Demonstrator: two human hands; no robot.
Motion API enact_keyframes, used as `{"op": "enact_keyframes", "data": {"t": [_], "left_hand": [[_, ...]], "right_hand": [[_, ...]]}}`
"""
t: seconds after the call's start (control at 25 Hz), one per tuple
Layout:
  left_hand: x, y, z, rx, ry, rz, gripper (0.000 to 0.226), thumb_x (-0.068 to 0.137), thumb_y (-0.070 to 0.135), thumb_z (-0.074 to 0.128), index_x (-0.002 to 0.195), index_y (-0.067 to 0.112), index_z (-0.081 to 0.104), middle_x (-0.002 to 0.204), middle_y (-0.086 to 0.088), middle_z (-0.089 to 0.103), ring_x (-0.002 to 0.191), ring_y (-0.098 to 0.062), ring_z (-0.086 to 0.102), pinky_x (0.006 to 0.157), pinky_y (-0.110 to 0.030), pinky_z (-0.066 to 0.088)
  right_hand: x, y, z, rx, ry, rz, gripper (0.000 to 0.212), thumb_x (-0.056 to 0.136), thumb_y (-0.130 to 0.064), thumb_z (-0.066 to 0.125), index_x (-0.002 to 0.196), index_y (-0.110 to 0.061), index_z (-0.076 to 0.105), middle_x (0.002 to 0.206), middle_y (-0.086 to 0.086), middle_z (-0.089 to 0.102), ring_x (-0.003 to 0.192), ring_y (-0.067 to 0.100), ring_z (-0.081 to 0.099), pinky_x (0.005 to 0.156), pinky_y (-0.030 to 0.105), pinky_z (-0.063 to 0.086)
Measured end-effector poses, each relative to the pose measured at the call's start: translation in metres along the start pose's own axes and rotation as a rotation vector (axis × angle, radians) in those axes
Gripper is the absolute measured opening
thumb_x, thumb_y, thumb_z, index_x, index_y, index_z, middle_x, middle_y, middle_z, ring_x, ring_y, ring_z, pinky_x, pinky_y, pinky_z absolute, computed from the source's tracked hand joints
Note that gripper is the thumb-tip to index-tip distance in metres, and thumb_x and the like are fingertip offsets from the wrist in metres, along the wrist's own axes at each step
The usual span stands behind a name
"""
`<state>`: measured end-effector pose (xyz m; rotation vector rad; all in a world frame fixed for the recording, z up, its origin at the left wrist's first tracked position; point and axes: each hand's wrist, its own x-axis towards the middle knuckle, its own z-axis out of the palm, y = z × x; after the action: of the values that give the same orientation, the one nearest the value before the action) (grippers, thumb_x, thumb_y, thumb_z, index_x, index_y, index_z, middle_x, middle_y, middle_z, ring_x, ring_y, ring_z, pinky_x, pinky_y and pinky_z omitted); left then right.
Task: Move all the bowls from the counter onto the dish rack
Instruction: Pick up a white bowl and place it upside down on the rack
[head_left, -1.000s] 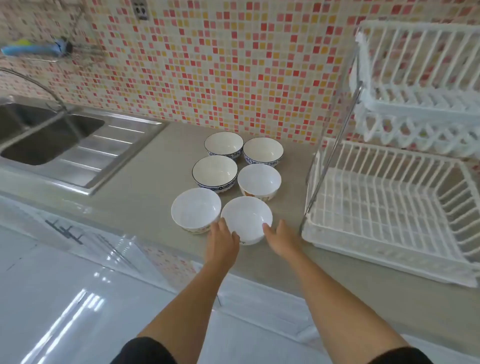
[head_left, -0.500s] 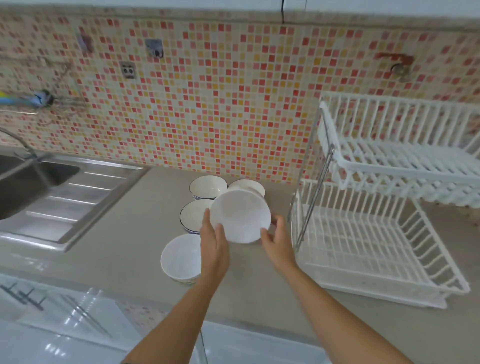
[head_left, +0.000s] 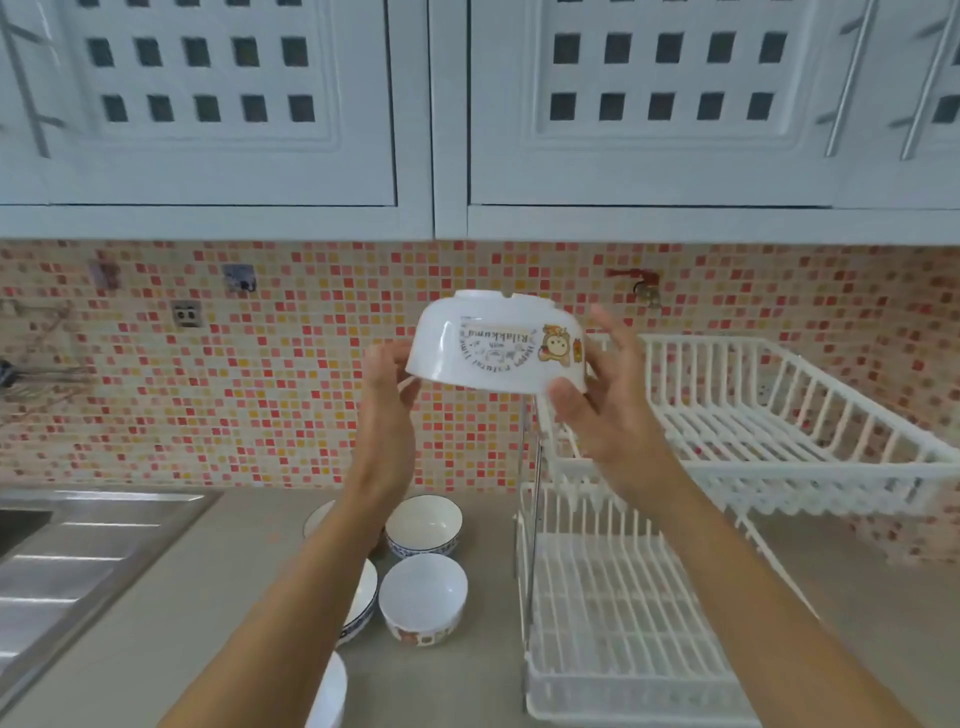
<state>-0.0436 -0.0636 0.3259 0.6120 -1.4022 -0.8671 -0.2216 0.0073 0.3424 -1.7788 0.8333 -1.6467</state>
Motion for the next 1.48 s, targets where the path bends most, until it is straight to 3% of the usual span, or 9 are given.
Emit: {"op": "enact_keyframes", "data": {"t": [0.12, 0.28, 0.44, 0.6, 0.8, 1.0, 1.16, 1.36, 1.48], "left_hand": [[0.029, 0.016, 0.037, 0.110, -0.223, 0.016, 0.064, 0.080, 0.069, 0.025, 0.108, 0.017, 0.049, 0.116, -0.016, 0.057, 0.108, -0.011, 0.056, 0.100, -0.041, 0.047], [0.059, 0.009, 0.103, 0.396, -0.410, 0.016, 0.075, 0.080, 0.073, 0.031, 0.138, 0.026, 0.031, 0.121, 0.006, 0.052, 0.107, -0.013, 0.057, 0.085, -0.029, 0.049], [0.092, -0.029, 0.151, 0.490, -0.423, -0.223, 0.096, 0.072, 0.088, 0.017, 0.143, 0.027, 0.039, 0.145, -0.005, 0.047, 0.128, -0.027, 0.050, 0.107, -0.050, 0.039], [0.107, -0.067, 0.172, 0.622, -0.450, -0.402, 0.095, 0.081, 0.079, 0.011, 0.149, 0.015, 0.031, 0.156, -0.010, 0.029, 0.141, -0.032, 0.033, 0.116, -0.051, 0.026], [0.111, -0.076, 0.186, 0.786, -0.546, -0.514, 0.081, 0.091, 0.067, 0.014, 0.147, 0.012, 0.036, 0.153, -0.014, 0.036, 0.139, -0.034, 0.036, 0.115, -0.049, 0.029], [0.113, -0.092, 0.192, 0.928, -0.603, -0.583, 0.068, 0.094, 0.056, 0.034, 0.145, 0.012, 0.030, 0.144, -0.013, 0.044, 0.114, -0.032, 0.055, 0.080, -0.037, 0.051], [0.112, -0.095, 0.197, 1.058, -0.580, -0.521, 0.069, 0.096, 0.050, 0.038, 0.148, 0.006, 0.026, 0.141, -0.015, 0.048, 0.114, -0.030, 0.058, 0.074, -0.029, 0.051], [0.109, -0.091, 0.199, 1.156, -0.600, -0.494, 0.067, 0.098, 0.051, 0.029, 0.148, 0.006, 0.027, 0.148, -0.015, 0.043, 0.131, -0.031, 0.045, 0.103, -0.036, 0.038], [0.104, -0.072, 0.199, 1.172, -0.552, -0.403, 0.065, 0.102, 0.045, 0.020, 0.150, 0.001, 0.020, 0.156, -0.019, 0.028, 0.142, -0.034, 0.031, 0.112, -0.040, 0.029]], "right_hand": [[0.008, -0.014, -0.061, -0.118, -0.008, 0.025, 0.075, 0.068, -0.045, 0.073, 0.127, -0.052, 0.026, 0.140, -0.004, 0.045, 0.119, 0.001, 0.055, 0.092, 0.026, 0.054], [0.026, -0.006, -0.129, -0.415, 0.016, 0.163, 0.106, 0.062, -0.038, 0.083, 0.144, -0.044, 0.016, 0.149, -0.009, 0.032, 0.123, -0.001, 0.046, 0.100, 0.021, 0.047], [0.051, 0.027, -0.161, -0.764, -0.061, 0.355, 0.124, 0.058, -0.046, 0.086, 0.152, -0.027, 0.006, 0.157, -0.005, 0.025, 0.138, 0.017, 0.035, 0.110, 0.035, 0.036], [0.067, 0.075, -0.176, -0.923, -0.153, 0.387, 0.109, 0.051, -0.057, 0.085, 0.140, -0.020, 0.034, 0.138, 0.000, 0.048, 0.120, 0.020, 0.051, 0.090, 0.032, 0.045], [0.083, 0.108, -0.185, -1.106, -0.374, 0.533, 0.112, 0.052, -0.057, 0.084, 0.142, -0.017, 0.031, 0.139, 0.006, 0.040, 0.125, 0.025, 0.043, 0.098, 0.039, 0.043], [0.094, 0.117, -0.190, -1.239, -0.459, 0.584, 0.108, 0.053, -0.060, 0.082, 0.139, -0.015, 0.034, 0.134, 0.006, 0.045, 0.120, 0.024, 0.047, 0.095, 0.037, 0.045], [0.093, 0.120, -0.186, -1.282, -0.486, 0.599, 0.114, 0.051, -0.063, 0.081, 0.142, -0.018, 0.031, 0.138, 0.004, 0.042, 0.124, 0.025, 0.045, 0.100, 0.041, 0.044], [0.104, 0.126, -0.190, -1.218, -0.565, 0.699, 0.136, 0.024, -0.079, 0.077, 0.142, -0.030, 0.029, 0.133, -0.004, 0.052, 0.110, 0.019, 0.060, 0.096, 0.043, 0.051], [0.102, 0.091, -0.180, -1.232, -0.583, 0.738, 0.114, 0.059, -0.056, 0.081, 0.148, -0.019, 0.021, 0.146, 0.000, 0.039, 0.129, 0.024, 0.046, 0.109, 0.040, 0.038]]}}
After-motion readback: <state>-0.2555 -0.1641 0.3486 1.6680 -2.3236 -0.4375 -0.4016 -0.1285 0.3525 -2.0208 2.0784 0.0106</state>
